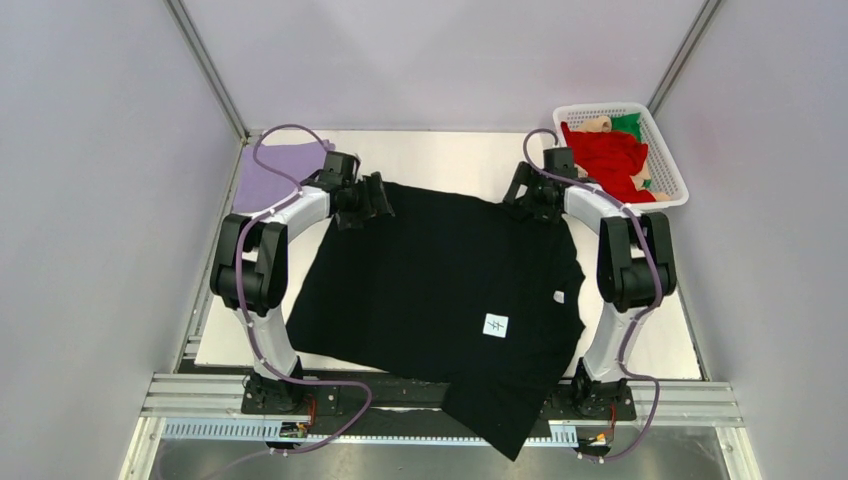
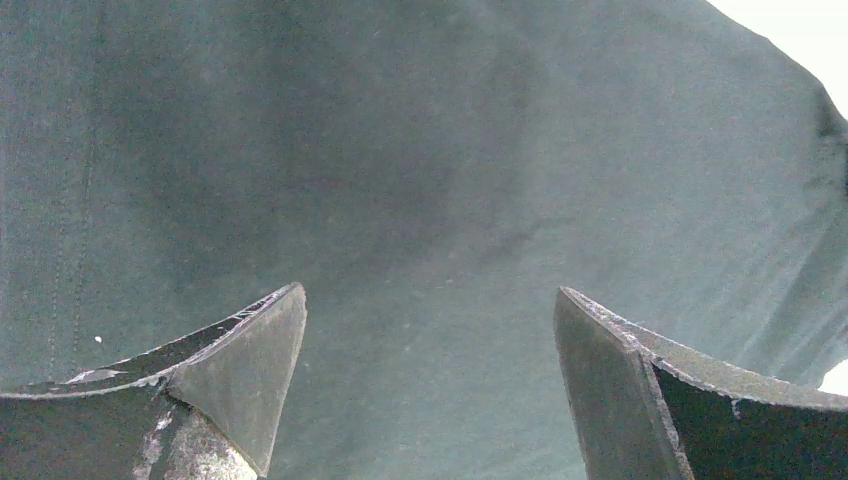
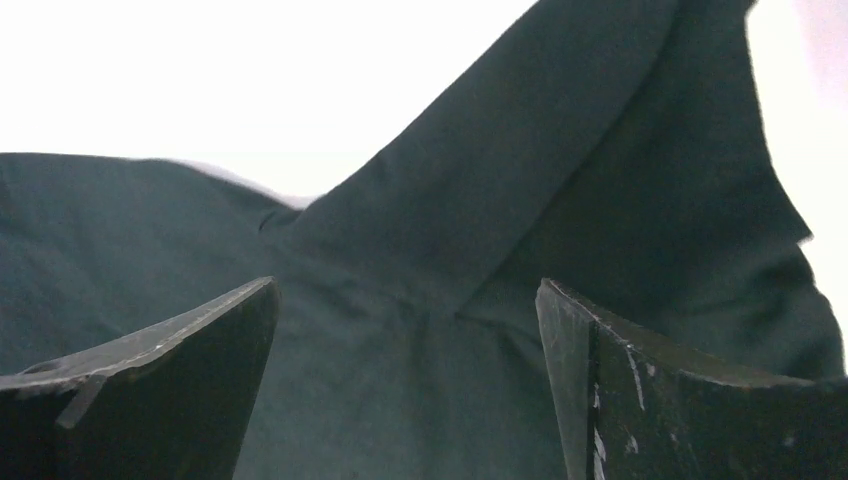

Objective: Fold and stack the t-shirts
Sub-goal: Flatten out the tshirt

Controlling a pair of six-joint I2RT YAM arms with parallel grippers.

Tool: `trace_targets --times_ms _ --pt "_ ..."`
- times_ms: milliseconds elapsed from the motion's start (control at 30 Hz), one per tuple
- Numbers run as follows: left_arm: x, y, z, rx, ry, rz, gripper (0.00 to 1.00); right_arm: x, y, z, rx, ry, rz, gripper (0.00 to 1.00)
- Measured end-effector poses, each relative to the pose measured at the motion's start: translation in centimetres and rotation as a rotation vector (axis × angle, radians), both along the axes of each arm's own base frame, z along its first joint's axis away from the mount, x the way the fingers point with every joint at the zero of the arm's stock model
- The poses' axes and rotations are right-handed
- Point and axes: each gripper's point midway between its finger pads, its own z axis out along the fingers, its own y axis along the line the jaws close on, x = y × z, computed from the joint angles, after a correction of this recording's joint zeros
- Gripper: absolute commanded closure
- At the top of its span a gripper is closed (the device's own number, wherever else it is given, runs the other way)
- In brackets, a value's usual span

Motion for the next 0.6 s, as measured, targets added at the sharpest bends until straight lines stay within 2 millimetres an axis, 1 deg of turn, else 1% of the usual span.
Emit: trace_targets --times_ms 67,167,200,300,400,533,600 --pt "-0.4 0.2 -1.0 0.009 0.023 0.000 0.00 0.9 0.2 -1.3 0.004 0.022 0.005 0.00" --pt "-0.9 0.7 -2.1 0.027 0.050 0.005 0.00 1.8 0.4 -2.7 0.007 0.044 0.004 0.00" --pt "-1.0 0.9 -2.5 0.033 0.057 0.007 0.00 2.2 0.6 -2.6 0.013 0.041 0.003 0.00" --pt "-1.2 1.0 -3.0 0.040 0.066 0.007 0.00 4.5 1.0 -2.0 0.031 0.004 0.001 0.00" --pt "-1.1 1.0 -3.0 0.044 0.062 0.008 0.00 7.5 1.6 -1.8 0.053 -0.031 -0.008 0.00" --pt "-1.1 1.0 -3.0 0.043 0.061 0.008 0.00 12.5 2.8 -0.9 0.100 -0.109 -0.020 0.00" --pt "-1.1 1.1 -3.0 0.045 0.061 0.010 0.00 14.0 3.3 -0.6 0.124 -0.134 -0.021 0.00"
